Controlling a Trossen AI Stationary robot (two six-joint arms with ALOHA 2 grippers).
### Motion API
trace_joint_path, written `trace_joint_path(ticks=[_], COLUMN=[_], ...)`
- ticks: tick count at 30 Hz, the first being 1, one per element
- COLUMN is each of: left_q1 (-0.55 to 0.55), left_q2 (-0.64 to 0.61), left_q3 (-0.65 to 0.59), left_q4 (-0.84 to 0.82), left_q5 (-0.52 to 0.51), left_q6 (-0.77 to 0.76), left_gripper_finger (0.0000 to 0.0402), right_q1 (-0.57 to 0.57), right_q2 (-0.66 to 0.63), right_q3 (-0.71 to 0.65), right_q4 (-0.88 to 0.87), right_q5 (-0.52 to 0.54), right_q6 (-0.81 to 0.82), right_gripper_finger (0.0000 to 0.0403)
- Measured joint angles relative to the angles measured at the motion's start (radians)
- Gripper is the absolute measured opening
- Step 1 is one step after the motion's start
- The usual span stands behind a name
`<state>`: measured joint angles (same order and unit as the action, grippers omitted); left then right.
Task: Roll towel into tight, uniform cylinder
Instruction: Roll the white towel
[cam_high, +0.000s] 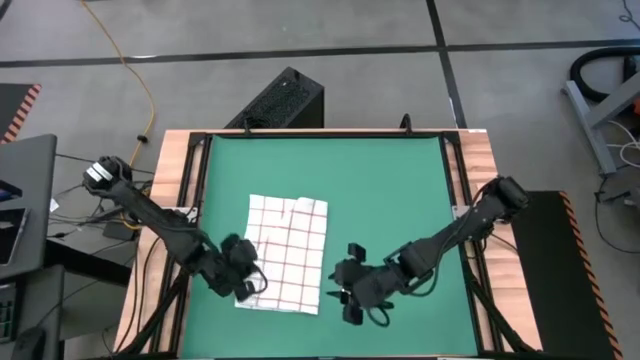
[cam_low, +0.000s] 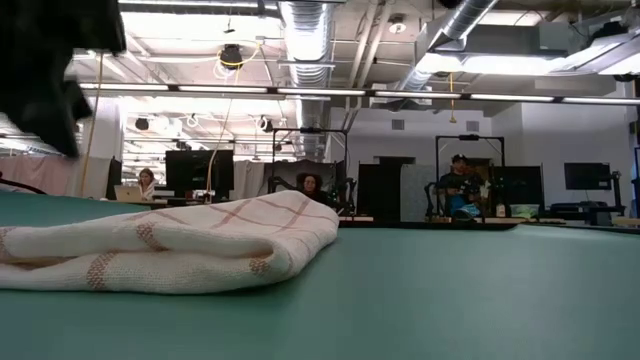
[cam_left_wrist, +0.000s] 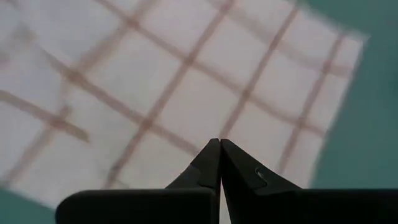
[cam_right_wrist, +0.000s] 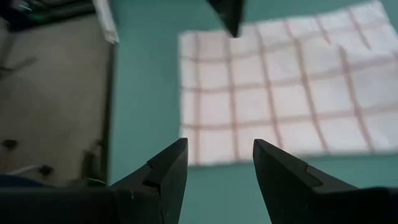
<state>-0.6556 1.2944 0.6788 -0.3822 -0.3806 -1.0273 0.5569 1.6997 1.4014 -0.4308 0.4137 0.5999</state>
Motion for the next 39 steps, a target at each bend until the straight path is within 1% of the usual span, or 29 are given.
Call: trace_joint_path(ticks=[2,6,8,11,15,17,20,23,26,28,30,32,34,36,37,39], left_q1=[0.005,0.009,0.014,0.034,0.087,0.134,0.22,0.302,0.364,0.389,0.397,0.39,0.363,0.324,0.302,0.255], left_q2=[0.047,0.171,0.238,0.338,0.449,0.5,0.571,0.611,0.594,0.547,0.49,0.422,0.353,0.283,0.25,0.196], left_q3=[-0.038,-0.048,-0.047,-0.019,0.052,0.103,0.196,0.306,0.409,0.469,0.527,0.551,0.538,0.476,0.43,0.317], left_q4=[0.053,0.126,0.213,0.331,0.425,0.499,0.566,0.544,0.451,0.329,0.198,0.061,-0.009,-0.015,0.008,0.111], left_q5=[0.031,0.071,0.081,0.125,0.178,0.205,0.227,0.282,0.368,0.416,0.414,0.362,0.3,0.259,0.252,0.238], left_q6=[0.02,0.062,0.099,0.132,0.192,0.25,0.355,0.447,0.54,0.592,0.66,0.733,0.784,0.816,0.823,0.798], left_gripper_finger=[0.0,0.0,0.0,0.0,0.0,0.0,0.0,0.0,0.0,0.0,0.0,0.0,0.0,0.0,0.0,0.0], right_q1=[0.025,0.051,0.063,0.08,0.093,0.093,0.093,0.094,0.111,0.13,0.147,0.158,0.158,0.152,0.147,0.137], right_q2=[0.0,0.001,0.002,0.002,0.002,0.002,0.002,0.002,0.002,0.002,0.01,0.037,0.075,0.115,0.135,0.169], right_q3=[0.0,0.0,0.0,0.0,0.0,0.0,0.0,0.0,0.0,0.0,0.0,0.0,0.0,0.0,0.0,0.0], right_q4=[-0.049,-0.085,-0.09,-0.091,-0.096,-0.108,-0.142,-0.164,-0.17,-0.175,-0.178,-0.155,-0.12,-0.077,-0.062,-0.031], right_q5=[0.029,0.047,0.051,0.057,0.059,0.059,0.059,0.064,0.092,0.112,0.131,0.14,0.139,0.136,0.136,0.137], right_q6=[0.051,0.151,0.185,0.212,0.215,0.216,0.233,0.25,0.241,0.232,0.223,0.183,0.116,0.054,0.031,-0.016], right_gripper_finger=[0.0202,0.0202,0.0202,0.0202,0.0202,0.0202,0.0202,0.0202,0.0202,0.0202,0.0202,0.0202,0.0202,0.0202,0.0202,0.0202])
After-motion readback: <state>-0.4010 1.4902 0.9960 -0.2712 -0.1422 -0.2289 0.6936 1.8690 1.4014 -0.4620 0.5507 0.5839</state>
